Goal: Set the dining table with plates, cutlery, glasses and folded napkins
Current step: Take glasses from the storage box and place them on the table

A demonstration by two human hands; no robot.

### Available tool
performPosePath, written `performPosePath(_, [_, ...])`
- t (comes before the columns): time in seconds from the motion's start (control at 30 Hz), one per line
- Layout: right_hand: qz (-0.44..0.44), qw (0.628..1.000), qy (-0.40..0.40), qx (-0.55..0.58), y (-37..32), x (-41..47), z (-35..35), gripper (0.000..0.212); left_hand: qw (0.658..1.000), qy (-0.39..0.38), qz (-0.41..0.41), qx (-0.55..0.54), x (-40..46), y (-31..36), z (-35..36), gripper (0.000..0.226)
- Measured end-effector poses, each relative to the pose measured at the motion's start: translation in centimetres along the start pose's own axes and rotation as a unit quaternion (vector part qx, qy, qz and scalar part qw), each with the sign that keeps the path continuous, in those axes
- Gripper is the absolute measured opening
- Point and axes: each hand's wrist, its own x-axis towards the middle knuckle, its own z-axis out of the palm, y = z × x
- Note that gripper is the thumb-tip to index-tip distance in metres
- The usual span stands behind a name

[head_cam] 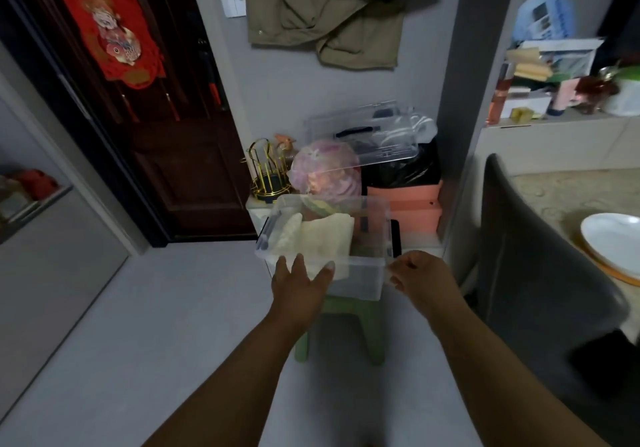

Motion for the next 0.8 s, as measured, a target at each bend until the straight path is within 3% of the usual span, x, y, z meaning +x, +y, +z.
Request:
performPosePath(0.13, [0.012, 1.000, -0.014, -0.004, -0.3, 7.8, 2.8, 0.020, 1.000, -0.015, -0.014, -0.001, 8.1, -0.9, 0.0, 0.103])
performPosePath(0.33, [0.048, 0.996, -0.061, -0.047, -0.9, 21.6, 6.2, 0.030, 0.997, -0.018, -0.071, 0.015, 22.8, -4.0, 1.7, 0.115])
performPosePath(0.47, [0.079, 0.991, -0.090, -0.060, -0.4, 29.8, 8.3, 0.034, 0.990, -0.038, -0.123, 0.055, 28.8, -3.7, 2.3, 0.090])
performPosePath(0.8, [0.181, 0.973, -0.122, -0.078, 4.6, 40.0, 12.6, 0.026, 0.946, -0.076, -0.213, 0.233, 38.7, -10.1, 5.8, 0.072])
